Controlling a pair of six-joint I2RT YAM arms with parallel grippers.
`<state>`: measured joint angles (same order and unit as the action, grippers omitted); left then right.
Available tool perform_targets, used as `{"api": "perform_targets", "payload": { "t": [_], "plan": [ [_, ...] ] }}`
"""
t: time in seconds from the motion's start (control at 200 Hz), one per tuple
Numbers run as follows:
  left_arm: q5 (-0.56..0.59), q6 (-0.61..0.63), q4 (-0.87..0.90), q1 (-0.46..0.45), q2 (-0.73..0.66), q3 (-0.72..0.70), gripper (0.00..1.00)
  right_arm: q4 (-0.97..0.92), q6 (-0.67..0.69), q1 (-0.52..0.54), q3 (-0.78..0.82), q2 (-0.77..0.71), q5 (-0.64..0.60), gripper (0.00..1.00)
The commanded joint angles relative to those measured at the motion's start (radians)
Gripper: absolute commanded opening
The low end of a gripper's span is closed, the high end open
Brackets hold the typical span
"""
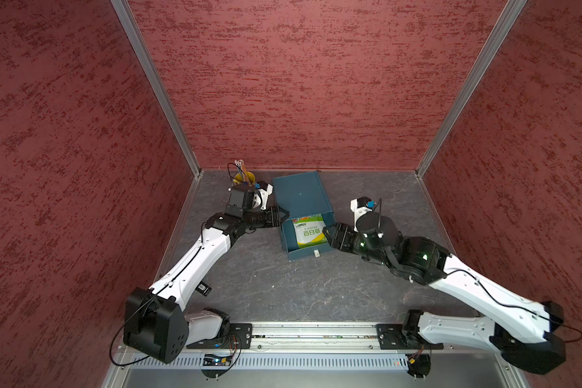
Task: Take the seed bags out of the drawer
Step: Open the drawer in the storage box, then pick up the seed packet from the drawer.
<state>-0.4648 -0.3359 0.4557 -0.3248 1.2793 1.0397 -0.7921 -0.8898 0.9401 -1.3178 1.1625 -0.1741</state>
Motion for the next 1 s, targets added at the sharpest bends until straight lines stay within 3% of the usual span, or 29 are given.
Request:
{"api": "perform_targets", "payload": {
  "t": [0.0, 0.1, 0.215, 0.511, 0.992],
  "plan": [
    [0.028, 0.031, 0.075, -0.007, 0.014, 0.003, 0.57, -0.243, 0.19, -0.07, -0.167, 0.145, 0.171, 0.7],
    [0.025, 0.028, 0.072, -0.008, 0.015, 0.0, 0.56, -0.367, 0.286, -0.108, -0.323, 0.286, 0.219, 0.69],
    [0.022, 0.025, 0.066, -0.008, 0.018, -0.002, 0.56, -0.421, 0.331, -0.136, -0.387, 0.384, 0.244, 0.65],
    [0.02, 0.014, 0.054, -0.01, 0.029, 0.004, 0.56, -0.357, 0.335, -0.147, -0.329, 0.442, 0.228, 0.62],
    [0.017, 0.017, 0.054, -0.012, 0.046, 0.014, 0.55, -0.29, 0.333, -0.158, -0.337, 0.543, 0.116, 0.7]
  ]
}}
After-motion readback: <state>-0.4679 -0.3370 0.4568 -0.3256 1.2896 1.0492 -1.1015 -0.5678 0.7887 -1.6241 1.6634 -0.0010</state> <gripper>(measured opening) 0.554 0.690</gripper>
